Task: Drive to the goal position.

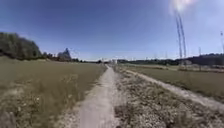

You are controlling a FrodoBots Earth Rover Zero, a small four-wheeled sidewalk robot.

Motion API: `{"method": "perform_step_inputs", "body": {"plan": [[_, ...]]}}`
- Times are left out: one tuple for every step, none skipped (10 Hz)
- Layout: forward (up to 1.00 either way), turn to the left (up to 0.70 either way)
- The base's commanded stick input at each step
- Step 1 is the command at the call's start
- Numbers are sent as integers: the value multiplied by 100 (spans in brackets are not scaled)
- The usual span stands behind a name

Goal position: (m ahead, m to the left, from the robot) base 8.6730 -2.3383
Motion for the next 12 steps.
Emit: {"method": "perform_step_inputs", "body": {"plan": [[70,0],[70,0],[70,0],[70,0],[70,0],[70,0],[70,0],[70,0],[70,0],[70,0],[70,0],[70,0]]}}
